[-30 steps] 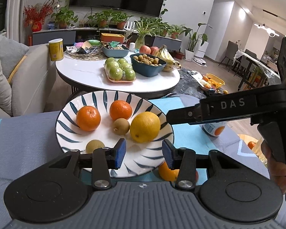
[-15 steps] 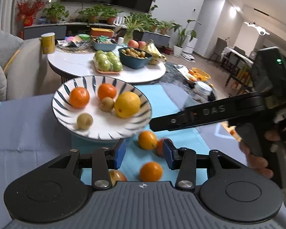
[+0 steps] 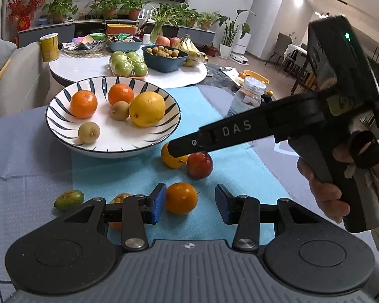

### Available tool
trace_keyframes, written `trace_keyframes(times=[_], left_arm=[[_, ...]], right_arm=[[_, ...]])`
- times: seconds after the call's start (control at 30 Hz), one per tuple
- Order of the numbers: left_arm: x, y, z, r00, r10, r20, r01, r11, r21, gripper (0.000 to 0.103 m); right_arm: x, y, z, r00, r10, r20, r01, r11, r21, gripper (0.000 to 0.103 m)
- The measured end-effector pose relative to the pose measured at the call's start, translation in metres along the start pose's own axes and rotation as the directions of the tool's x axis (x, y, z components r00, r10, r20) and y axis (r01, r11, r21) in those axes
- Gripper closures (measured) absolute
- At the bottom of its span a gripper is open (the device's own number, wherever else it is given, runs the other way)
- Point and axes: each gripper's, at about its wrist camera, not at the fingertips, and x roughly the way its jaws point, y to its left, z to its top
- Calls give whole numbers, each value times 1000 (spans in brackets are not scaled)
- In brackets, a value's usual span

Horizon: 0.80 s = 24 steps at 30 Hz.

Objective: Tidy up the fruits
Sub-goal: 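Grasp an orange tangerine with the right tool while the left tool grasps another, then carry both held tangerines over the striped bowl with both tools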

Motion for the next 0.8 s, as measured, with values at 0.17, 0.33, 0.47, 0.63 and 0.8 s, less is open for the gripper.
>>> trace_keyframes(times=[0.17,0.33,0.47,0.63,0.8], left_arm=[[3,3,-1,1000,4,-10,-4,1000,-10,63],[7,3,-2,1000,6,-19,-6,1000,-14,65],[7,4,-1,1000,5,-17,-6,1000,-17,68],[6,8,-3,1000,-7,-14,6,999,-42,73],[2,8,-2,1000,-14,4,14,999,-46,73]], right_arm=[[4,2,2,1000,14,-15,-14,1000,-6,38],[11,6,2,999,28,-29,-28,1000,-3,38],[10,6,2,999,27,-23,-27,1000,0,38],[7,4,0,1000,25,-19,-24,1000,19,39],[-3,2,-2,999,34,4,-34,999,35,43]])
